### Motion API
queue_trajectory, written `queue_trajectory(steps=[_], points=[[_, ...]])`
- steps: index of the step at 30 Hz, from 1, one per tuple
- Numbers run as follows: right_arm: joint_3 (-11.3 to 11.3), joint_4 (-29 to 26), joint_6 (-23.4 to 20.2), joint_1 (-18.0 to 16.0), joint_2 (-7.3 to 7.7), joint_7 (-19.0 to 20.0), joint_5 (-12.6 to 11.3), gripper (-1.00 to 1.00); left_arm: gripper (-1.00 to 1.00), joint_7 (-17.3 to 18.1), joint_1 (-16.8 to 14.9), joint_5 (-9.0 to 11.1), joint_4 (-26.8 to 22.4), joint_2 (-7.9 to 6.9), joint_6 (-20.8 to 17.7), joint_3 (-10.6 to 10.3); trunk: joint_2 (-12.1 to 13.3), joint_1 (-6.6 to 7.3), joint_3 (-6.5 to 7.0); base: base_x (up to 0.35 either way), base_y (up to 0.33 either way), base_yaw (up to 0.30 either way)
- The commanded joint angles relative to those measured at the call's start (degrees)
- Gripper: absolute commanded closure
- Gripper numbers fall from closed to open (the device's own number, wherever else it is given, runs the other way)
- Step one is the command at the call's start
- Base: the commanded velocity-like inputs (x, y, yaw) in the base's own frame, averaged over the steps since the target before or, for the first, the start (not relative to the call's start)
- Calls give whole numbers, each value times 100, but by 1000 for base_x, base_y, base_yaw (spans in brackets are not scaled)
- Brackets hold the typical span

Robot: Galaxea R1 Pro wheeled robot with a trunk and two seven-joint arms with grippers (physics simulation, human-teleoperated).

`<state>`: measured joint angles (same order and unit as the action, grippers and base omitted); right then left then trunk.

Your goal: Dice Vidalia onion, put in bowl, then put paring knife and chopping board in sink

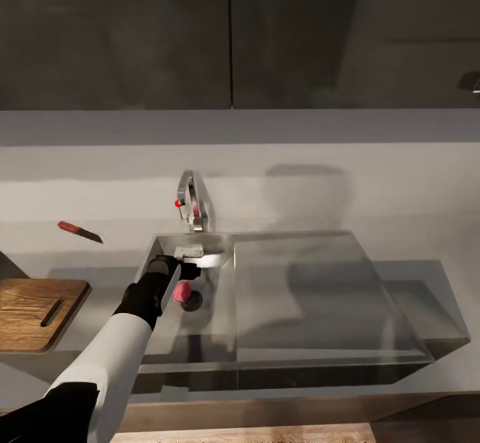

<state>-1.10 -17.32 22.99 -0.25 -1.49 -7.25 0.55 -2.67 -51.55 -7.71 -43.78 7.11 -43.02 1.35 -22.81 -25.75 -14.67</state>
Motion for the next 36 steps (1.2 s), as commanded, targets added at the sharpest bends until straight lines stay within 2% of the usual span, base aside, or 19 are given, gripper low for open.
queue_trajectory(steps=[1, 4, 9, 36], points=[[-13, 1, 13, -2, 0, -31, 6, -100, -100, 9, -4, -39, 16, 5, 47, 14, -11, -3, -17, 0, 0, 0], [-13, 1, 13, -1, 0, -31, 6, -100, -100, -1, -4, -41, 160, 8, 284, 14, -11, -3, -40, 0, 0, 0], [-13, 1, 13, -1, 0, -31, 6, -100, -100, -5, -4, -38, 249, 7, 376, 14, -11, -3, -78, 0, 0, 0], [-13, 1, 13, -1, 0, -31, 6, -100, -100, -15, 10, -46, 282, -19, 391, 15, -11, -3, -274, 0, 0, 0]])
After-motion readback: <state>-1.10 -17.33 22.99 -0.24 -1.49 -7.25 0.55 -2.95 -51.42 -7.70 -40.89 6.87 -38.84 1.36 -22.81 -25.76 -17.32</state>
